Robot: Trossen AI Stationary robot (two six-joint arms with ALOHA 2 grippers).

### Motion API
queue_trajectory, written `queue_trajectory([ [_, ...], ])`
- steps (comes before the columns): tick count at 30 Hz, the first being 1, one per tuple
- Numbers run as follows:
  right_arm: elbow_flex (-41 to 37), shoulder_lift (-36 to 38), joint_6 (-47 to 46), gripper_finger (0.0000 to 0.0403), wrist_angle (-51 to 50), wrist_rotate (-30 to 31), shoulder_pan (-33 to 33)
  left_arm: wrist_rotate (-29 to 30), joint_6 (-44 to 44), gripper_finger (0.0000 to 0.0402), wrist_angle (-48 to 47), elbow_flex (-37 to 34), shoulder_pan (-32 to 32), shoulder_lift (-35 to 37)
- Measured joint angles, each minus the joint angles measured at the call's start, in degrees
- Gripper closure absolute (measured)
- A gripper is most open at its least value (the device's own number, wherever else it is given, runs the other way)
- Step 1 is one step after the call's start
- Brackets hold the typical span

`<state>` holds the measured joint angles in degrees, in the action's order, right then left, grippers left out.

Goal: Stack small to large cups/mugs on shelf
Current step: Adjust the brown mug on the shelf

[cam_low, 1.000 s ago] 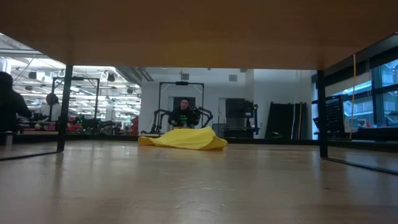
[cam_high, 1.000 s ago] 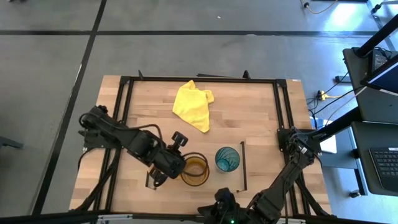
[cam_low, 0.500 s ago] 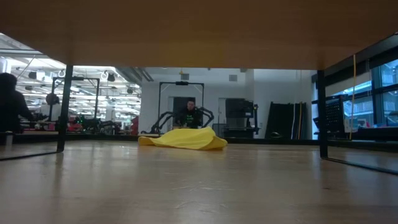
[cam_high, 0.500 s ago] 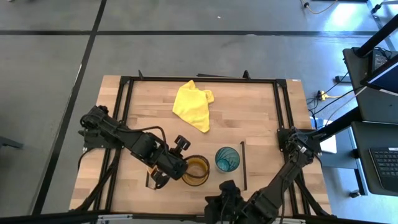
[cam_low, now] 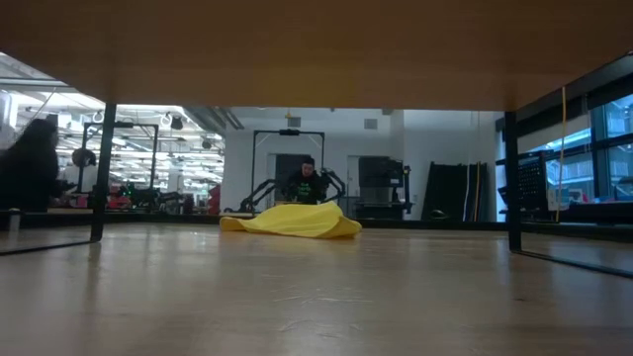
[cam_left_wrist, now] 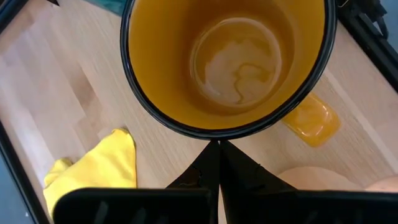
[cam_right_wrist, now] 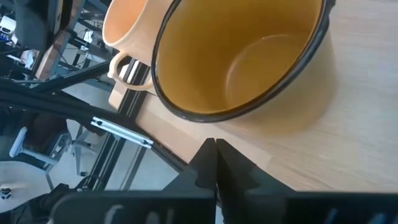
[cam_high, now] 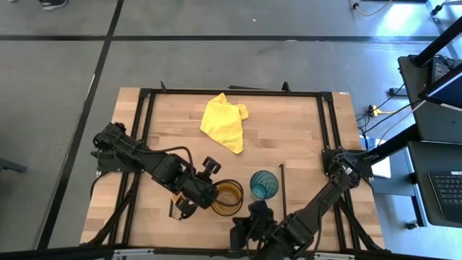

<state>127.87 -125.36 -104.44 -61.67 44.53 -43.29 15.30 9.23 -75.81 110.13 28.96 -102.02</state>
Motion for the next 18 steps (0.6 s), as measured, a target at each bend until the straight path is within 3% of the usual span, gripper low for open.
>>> queue_trajectory([
  [18, 0.0, 0.0, 0.0, 0.0401, -0.8, 1.6, 0.4, 0.1, -4.2, 0.0401, 1.9, 0.0, 3.1, 0.0],
])
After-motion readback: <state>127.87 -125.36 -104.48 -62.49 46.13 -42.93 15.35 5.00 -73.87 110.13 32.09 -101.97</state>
